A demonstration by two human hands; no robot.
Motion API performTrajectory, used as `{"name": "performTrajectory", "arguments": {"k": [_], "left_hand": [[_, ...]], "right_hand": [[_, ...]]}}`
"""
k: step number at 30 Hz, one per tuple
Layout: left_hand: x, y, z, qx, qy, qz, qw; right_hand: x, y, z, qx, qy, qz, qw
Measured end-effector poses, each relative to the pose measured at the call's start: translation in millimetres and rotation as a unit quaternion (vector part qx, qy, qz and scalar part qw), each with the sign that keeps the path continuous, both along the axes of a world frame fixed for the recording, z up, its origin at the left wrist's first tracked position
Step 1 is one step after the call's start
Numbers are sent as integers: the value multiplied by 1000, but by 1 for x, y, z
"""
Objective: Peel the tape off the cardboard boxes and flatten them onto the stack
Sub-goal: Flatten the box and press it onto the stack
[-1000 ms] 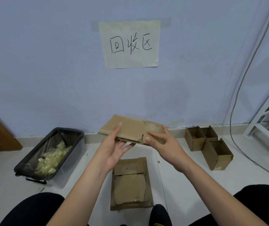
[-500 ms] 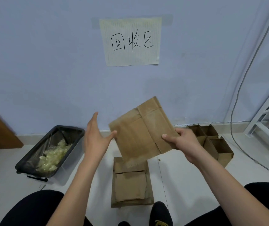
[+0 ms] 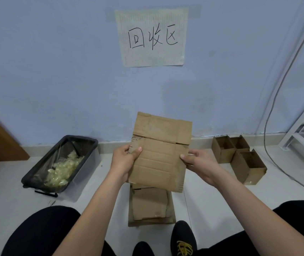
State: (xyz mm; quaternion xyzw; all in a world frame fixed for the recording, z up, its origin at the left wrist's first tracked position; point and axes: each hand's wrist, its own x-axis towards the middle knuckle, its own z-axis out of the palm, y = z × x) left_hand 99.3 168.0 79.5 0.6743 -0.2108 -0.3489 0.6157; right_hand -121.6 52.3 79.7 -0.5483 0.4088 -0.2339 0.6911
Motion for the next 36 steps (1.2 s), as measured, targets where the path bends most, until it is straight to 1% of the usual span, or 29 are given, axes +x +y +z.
{"name": "performTrajectory", "arguments": {"k": [3,5,9,11,13,15,18,20,22,25,27,31,34,36], "left_hand": [[8,-4,-19,9,64,50,997],[13,-7,-30,29,63,43,997],[15,-15,-67,85,85,18,993],[19,-18,-100,142,68,1,988],[21,-16,-134,219,17,-24,975],[21,-12,-165,288,-40,-39,956],[18,-4,-207,356,-82,-54,929],[17,1,-232,378,-105,-58,918],[18,5,-254,394,-118,-59,910],[20,7,-281,402,-124,-59,905],[22,8,-294,401,-116,-39,908],[21,10,-303,378,-91,-9,921],[20,10,-302,365,-69,1,929],[19,9,-300,363,-53,-1,930]], "right_hand": [[3,-3,-22,-10,77,11,997],[6,-5,-35,13,92,10,996],[20,-10,-69,28,139,-29,989],[26,-12,-97,32,185,-26,982],[29,-11,-131,48,231,-22,972],[30,-6,-165,67,264,-21,962],[34,1,-217,84,294,-17,952],[36,5,-250,92,306,-20,947],[40,7,-276,95,317,-18,944],[47,10,-292,94,332,-22,938],[51,10,-296,88,343,-22,935],[59,9,-299,69,352,-3,933],[64,9,-298,71,314,-7,947],[66,9,-299,66,312,-16,948]]}}
